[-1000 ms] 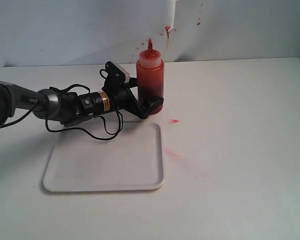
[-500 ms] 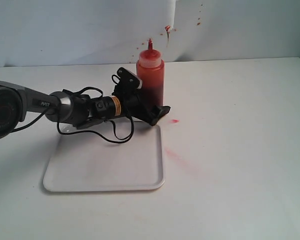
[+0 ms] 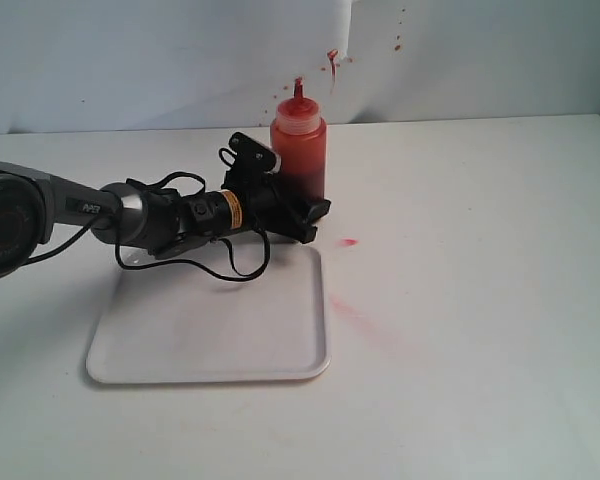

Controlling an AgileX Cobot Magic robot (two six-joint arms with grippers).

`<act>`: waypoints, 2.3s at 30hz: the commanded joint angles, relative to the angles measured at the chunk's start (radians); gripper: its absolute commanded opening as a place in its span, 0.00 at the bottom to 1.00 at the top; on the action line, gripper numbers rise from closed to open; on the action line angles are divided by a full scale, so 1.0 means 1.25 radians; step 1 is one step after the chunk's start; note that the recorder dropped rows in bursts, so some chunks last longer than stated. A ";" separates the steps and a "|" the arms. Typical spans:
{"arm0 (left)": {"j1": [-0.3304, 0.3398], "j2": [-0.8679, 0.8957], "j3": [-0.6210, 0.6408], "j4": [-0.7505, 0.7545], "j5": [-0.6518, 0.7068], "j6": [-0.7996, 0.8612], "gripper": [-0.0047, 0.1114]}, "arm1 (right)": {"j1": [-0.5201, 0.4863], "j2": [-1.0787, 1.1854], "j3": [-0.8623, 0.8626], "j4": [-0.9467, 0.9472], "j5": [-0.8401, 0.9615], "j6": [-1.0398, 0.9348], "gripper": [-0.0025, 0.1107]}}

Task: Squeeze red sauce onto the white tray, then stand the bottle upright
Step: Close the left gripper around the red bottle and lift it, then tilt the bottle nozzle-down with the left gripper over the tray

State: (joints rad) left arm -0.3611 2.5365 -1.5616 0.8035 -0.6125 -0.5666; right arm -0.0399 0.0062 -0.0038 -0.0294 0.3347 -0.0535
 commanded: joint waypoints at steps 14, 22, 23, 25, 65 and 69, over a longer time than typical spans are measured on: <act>0.002 -0.135 -0.002 0.018 0.163 -0.010 0.05 | -0.007 -0.005 0.003 0.003 0.000 0.001 0.02; 0.007 -0.263 0.032 0.019 0.343 -0.010 0.04 | -0.007 -0.005 0.003 0.003 0.000 0.001 0.02; 0.011 -0.289 0.059 0.019 0.320 -0.010 0.04 | -0.007 -0.005 0.003 0.003 0.000 0.001 0.02; 0.020 -0.333 0.108 0.024 0.283 -0.007 0.04 | -0.007 -0.005 0.003 0.003 0.000 0.001 0.02; 0.141 -1.190 0.827 -0.029 0.386 0.024 0.04 | -0.007 -0.005 0.003 0.003 0.000 0.001 0.02; 0.141 -1.201 0.827 0.085 0.395 0.030 0.04 | -0.007 -0.005 0.003 0.003 0.000 0.001 0.02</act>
State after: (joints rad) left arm -0.1858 1.0536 -0.5242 0.8604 -0.0899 -0.5367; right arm -0.0399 0.0062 -0.0038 -0.0294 0.3366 -0.0535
